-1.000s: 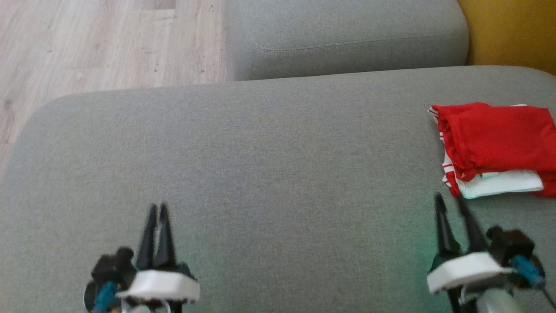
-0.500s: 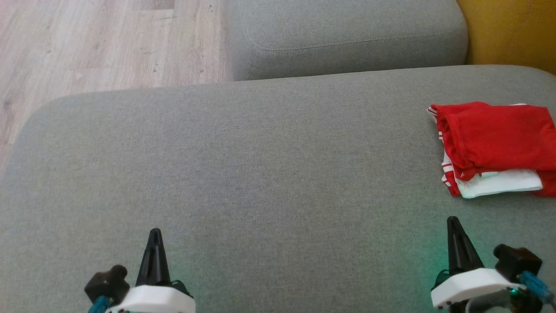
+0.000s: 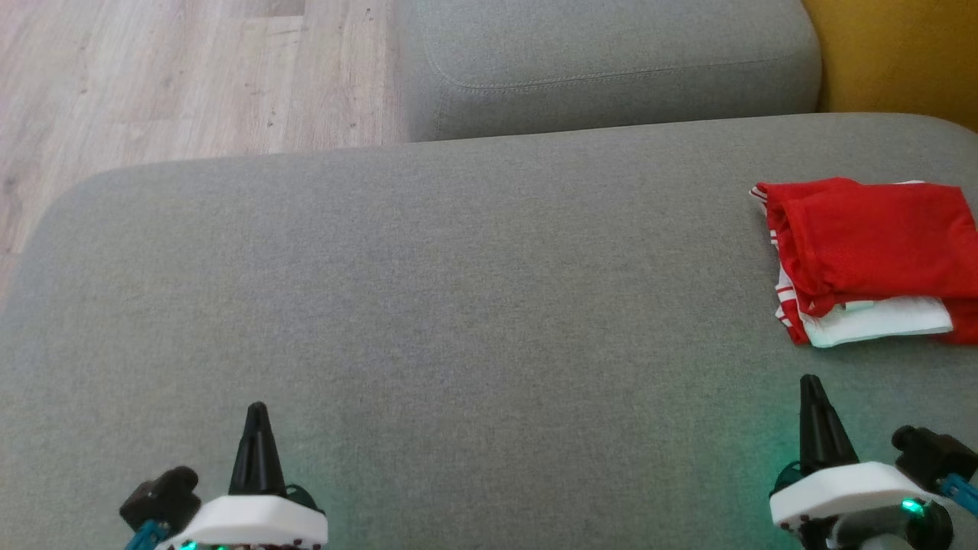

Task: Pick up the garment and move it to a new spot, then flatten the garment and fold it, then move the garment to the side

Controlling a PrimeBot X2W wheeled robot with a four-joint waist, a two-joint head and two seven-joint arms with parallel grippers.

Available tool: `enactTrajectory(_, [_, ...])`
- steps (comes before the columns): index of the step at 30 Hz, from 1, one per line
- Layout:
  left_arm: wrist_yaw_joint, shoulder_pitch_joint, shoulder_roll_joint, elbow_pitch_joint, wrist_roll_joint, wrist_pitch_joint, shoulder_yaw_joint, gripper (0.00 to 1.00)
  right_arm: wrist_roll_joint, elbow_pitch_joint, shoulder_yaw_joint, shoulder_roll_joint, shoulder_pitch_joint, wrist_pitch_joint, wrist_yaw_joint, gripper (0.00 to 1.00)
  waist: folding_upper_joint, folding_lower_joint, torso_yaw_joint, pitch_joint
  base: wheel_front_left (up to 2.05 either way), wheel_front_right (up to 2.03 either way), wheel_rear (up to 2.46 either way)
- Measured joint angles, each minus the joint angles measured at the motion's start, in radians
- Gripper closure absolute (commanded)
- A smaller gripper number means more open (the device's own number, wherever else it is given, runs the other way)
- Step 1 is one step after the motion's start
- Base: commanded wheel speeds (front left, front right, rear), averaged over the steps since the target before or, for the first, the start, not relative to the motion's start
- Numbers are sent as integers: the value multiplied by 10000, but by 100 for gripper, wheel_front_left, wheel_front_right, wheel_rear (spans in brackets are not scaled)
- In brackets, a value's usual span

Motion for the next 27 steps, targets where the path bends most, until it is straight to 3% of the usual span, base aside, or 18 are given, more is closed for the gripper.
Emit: enactTrajectory(27, [-274,-215,-2,-221,-2673,775,575,100,3183,-303,-257,0,-144,800,0,100,0,0,-58,19,0,0,0])
